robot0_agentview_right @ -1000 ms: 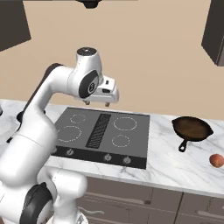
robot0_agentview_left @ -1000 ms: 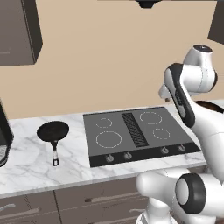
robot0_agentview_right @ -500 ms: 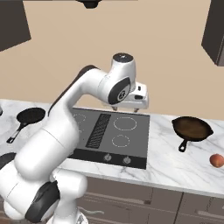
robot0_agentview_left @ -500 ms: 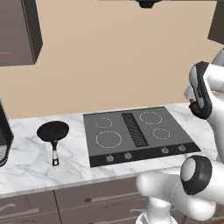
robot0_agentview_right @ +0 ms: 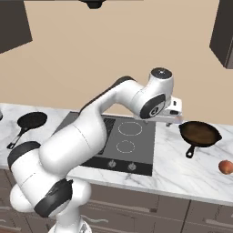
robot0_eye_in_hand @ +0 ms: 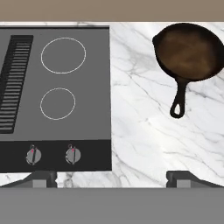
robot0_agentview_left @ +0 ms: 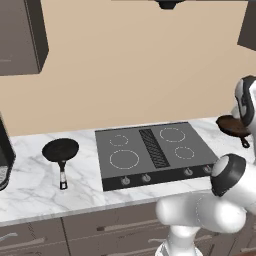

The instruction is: Place both pans onto different burners. Then place the onion and the chicken drumstick on different pans.

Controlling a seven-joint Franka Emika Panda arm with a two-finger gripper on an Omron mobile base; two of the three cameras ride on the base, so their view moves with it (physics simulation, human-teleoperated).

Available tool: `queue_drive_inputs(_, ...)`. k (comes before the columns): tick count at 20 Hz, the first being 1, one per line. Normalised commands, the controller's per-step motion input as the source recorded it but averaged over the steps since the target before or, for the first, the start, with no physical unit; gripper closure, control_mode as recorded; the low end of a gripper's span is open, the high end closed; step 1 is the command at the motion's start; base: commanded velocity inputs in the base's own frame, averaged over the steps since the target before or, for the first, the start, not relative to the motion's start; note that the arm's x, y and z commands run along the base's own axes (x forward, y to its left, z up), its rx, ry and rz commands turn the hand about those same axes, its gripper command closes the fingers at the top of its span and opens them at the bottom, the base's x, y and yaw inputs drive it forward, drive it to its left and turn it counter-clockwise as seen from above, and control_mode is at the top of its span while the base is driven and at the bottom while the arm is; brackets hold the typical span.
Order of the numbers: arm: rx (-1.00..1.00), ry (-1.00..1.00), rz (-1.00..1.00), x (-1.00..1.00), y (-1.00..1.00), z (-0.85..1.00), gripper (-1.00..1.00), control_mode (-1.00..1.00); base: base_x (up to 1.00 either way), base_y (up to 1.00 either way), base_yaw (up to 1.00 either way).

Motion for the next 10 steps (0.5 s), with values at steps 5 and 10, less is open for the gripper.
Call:
queue_drive_inputs(5, 0.0, 0.03, -0.06, 0.1, -0.7, -0.34, -1.0, -1.0, 0.0, 0.0, 0.0)
queue_drive_inputs(10, 0.0, 0.02, -0.06, 0.1, -0.65, -0.42, -1.0, -1.0, 0.0, 0.0, 0.0)
